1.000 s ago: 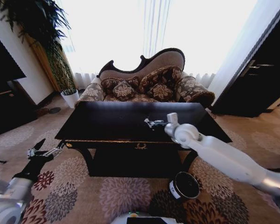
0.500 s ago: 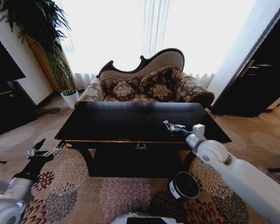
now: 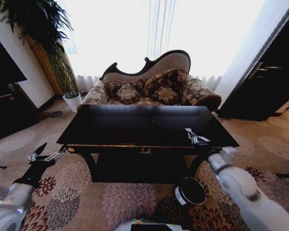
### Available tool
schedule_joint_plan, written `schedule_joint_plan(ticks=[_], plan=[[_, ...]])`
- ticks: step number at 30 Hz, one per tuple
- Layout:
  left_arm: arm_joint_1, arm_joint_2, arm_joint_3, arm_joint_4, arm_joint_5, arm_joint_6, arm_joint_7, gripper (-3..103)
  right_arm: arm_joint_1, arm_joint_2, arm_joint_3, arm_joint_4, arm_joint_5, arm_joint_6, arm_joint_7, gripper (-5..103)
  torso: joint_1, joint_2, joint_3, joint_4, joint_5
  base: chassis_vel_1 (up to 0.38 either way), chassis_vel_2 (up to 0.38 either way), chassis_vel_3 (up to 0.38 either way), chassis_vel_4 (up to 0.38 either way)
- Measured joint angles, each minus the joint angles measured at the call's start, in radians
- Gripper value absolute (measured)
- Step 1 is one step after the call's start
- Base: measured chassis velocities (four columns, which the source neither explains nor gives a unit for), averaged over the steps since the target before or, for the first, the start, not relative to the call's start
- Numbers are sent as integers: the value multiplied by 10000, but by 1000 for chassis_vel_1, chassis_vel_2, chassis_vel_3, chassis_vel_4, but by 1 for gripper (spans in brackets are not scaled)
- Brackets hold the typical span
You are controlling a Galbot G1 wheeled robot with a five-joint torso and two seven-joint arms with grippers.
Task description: Move to the front of the table and place the trash on the table into the trash bin.
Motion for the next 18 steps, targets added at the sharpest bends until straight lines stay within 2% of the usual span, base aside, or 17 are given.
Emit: schedule_joint_plan(ticks=[2, 5, 7, 10, 12, 14, 15, 18], plan=[[0, 0, 1, 0, 0, 1, 0, 100, -223, 175, 188, 0, -127, 153, -95, 0, 0, 0, 0, -1, -2, 0, 0, 0, 0], [0, 0, 1, 0, 0, 0, 0, 100, -954, 886, 751, -168, -383, 773, -340, 0, 0, -1, 0, 0, -3, 0, 0, 0, 0], [0, 0, 1, 1, 0, 0, 0, 100, -1005, 993, 782, -227, -457, 872, -344, 0, 0, 0, 0, 0, -5, 0, 0, 0, 0], [0, 0, 0, 0, 0, 0, 0, 100, -1157, 1947, 688, -829, -1143, 1790, -323, 0, 0, -1, 1, 0, -2, 0, 0, 0, 0], [0, 0, 1, 0, 0, 0, 0, 100, -1168, 2125, 614, -977, -1260, 1997, -321, 0, 0, -1, 1, -1, -1, 0, 0, 0, 0], [0, 0, 1, 0, 0, 0, 0, 100, -1141, 2622, 335, -1661, -1665, 2824, -344, 0, 0, -1, 1, 0, -3, 0, 0, 0, 0], [0, 0, 1, 0, 0, 0, 0, 100, -1141, 2622, 335, -1661, -1665, 2824, -344, 0, 0, -1, 1, 0, -3, 0, 0, 0, 0], [0, 0, 1, 1, 0, 1, 0, 100, -1010, 2992, -20, -2649, -1952, 3669, -444, 0, 0, -1, 1, 1, -2, 0, 0, 0, 0]])
